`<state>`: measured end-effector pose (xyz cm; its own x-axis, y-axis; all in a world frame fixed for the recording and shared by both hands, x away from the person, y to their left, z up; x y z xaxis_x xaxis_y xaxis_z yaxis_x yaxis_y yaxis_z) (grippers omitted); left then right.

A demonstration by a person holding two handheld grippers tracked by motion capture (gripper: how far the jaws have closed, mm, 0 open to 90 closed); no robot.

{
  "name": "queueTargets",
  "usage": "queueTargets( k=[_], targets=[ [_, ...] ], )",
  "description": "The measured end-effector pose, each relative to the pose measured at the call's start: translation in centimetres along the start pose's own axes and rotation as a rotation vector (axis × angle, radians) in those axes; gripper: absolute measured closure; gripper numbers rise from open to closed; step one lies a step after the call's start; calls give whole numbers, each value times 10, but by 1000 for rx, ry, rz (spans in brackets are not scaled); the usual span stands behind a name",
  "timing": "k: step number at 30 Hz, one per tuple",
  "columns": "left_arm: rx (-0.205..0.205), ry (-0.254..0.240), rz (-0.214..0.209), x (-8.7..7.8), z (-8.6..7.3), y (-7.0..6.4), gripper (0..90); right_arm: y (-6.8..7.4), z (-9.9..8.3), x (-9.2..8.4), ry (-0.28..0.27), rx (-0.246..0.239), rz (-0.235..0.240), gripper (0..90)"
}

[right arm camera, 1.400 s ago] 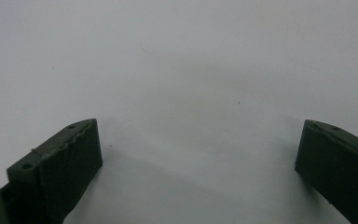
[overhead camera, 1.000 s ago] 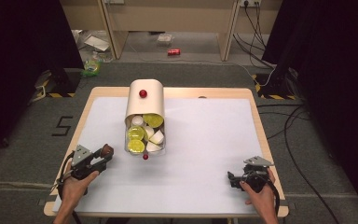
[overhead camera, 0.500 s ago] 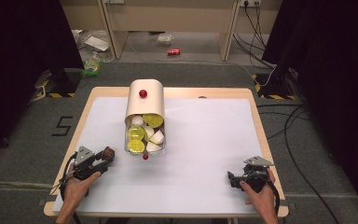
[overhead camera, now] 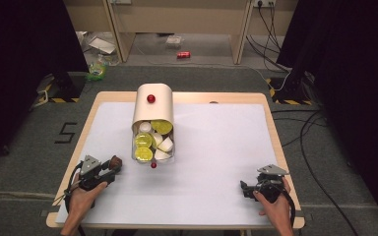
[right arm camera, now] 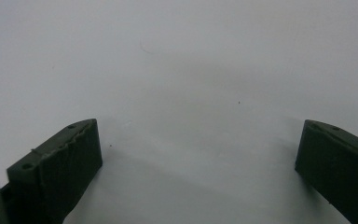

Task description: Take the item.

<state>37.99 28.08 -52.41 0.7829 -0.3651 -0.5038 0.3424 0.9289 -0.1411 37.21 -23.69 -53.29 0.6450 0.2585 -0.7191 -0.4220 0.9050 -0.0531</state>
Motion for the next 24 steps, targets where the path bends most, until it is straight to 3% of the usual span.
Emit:
queueTargets(
  k=[10, 18, 24],
  targets=[
    [7, -7, 8, -1, 0, -1, 482, 0, 0, 0, 0, 0, 0, 6],
    [5, -21, -13, -7, 7, -7, 335, 0, 0, 0, 0, 0, 0, 6],
    [15, -36, -20, -13, 14, -12, 315, 0, 0, 0, 0, 0, 1, 6]
  ],
)
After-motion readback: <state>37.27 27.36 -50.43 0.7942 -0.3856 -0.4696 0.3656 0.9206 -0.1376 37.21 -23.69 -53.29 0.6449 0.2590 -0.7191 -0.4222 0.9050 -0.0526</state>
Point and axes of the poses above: each handheld gripper's, and its own axes: x roughly forward along the jaws, z roughly out of its top, y roughly to its left, the point moved 5 cm from there along x, roughly forward along the jaws, and after that the axes turned 4 degrees about -x, right-handed, at the moved point
